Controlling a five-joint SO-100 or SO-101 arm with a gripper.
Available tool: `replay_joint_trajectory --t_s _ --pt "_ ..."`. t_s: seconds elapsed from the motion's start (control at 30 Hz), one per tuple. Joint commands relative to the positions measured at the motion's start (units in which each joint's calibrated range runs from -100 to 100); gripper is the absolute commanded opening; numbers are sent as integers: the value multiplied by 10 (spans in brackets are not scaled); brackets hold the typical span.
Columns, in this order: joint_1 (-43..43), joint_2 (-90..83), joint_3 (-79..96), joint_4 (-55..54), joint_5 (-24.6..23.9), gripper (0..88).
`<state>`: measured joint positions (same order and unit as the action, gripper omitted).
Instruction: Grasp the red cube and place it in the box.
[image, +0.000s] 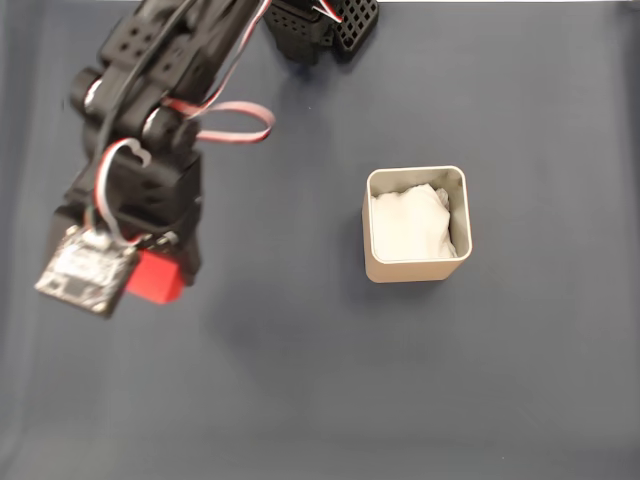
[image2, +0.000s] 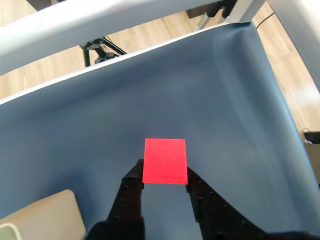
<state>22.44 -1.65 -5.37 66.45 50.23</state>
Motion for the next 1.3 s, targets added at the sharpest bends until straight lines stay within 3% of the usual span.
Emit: replay_joint_trajectory --t_s 0.0,0.67,1.27 --pt "-29 -77 8 29 -3 2" --pt "-206 -330 242 60 14 2" --pt "-296 -362 292 42 27 2"
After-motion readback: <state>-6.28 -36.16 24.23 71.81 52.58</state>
